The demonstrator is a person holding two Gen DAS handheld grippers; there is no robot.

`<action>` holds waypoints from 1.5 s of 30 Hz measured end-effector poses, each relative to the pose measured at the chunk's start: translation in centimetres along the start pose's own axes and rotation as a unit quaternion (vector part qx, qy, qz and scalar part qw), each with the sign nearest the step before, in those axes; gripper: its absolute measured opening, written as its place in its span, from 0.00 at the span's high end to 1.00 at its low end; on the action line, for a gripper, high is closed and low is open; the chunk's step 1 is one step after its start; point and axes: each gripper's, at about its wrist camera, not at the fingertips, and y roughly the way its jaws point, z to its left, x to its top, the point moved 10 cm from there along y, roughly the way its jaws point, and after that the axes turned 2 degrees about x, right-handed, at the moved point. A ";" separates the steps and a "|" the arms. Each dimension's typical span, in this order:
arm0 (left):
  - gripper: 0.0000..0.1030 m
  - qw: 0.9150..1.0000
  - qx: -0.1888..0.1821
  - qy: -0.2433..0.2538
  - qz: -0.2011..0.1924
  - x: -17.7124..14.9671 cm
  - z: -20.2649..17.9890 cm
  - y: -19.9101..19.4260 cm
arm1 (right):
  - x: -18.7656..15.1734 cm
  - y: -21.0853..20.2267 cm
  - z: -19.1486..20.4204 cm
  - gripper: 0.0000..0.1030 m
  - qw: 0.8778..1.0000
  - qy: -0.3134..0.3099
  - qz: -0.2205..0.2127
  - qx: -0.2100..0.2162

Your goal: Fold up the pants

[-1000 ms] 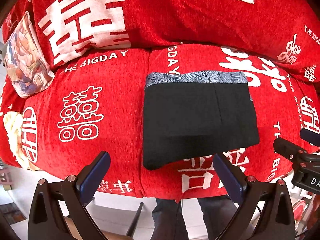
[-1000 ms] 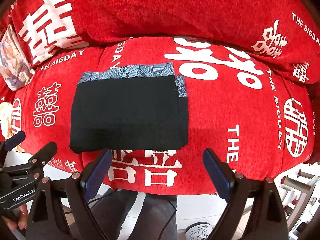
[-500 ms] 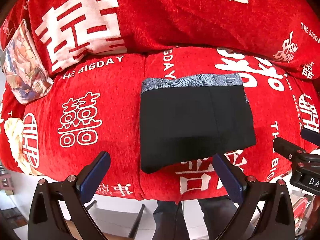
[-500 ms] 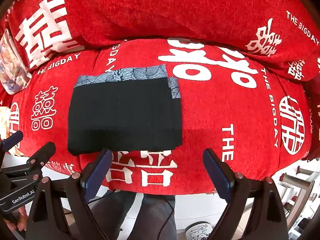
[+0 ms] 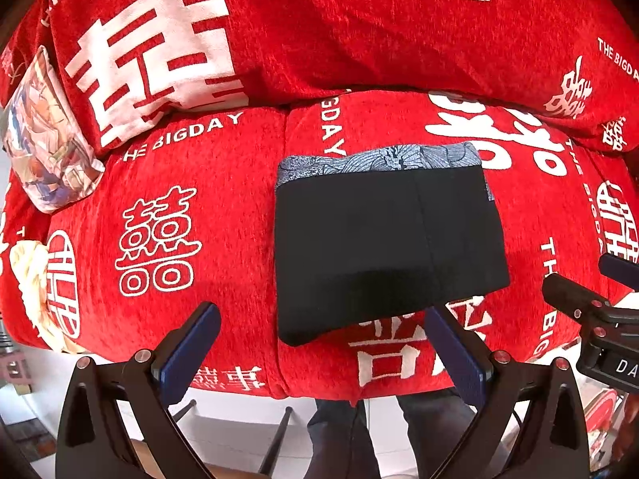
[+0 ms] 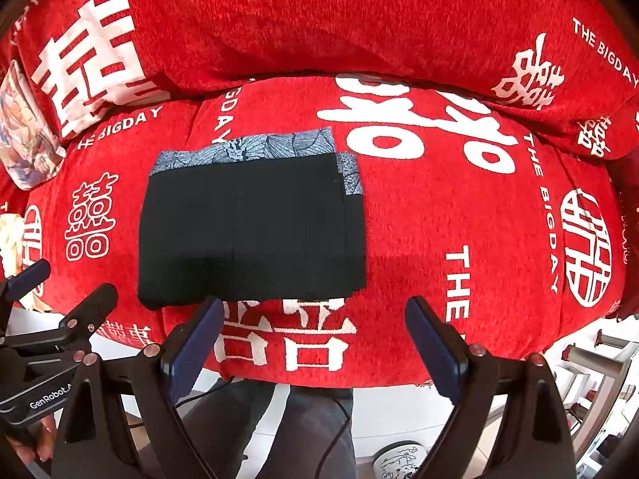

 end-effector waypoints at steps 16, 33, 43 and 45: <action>0.00 1.000 0.000 0.005 -0.002 0.0 -0.1 -0.1 | -0.2 -0.1 0.3 0.09 1.000 -0.003 -0.003 -0.005; 0.00 1.000 -0.003 0.026 -0.002 0.4 0.0 0.2 | 0.1 0.2 0.3 0.09 1.000 -0.005 -0.002 -0.005; 0.00 1.000 -0.004 0.028 -0.005 0.5 -0.2 0.1 | 0.1 0.3 0.4 0.09 1.000 -0.004 0.000 -0.005; 0.00 0.999 -0.008 0.030 -0.008 0.5 -0.4 0.0 | 0.2 0.3 0.4 0.09 1.000 -0.005 0.000 -0.005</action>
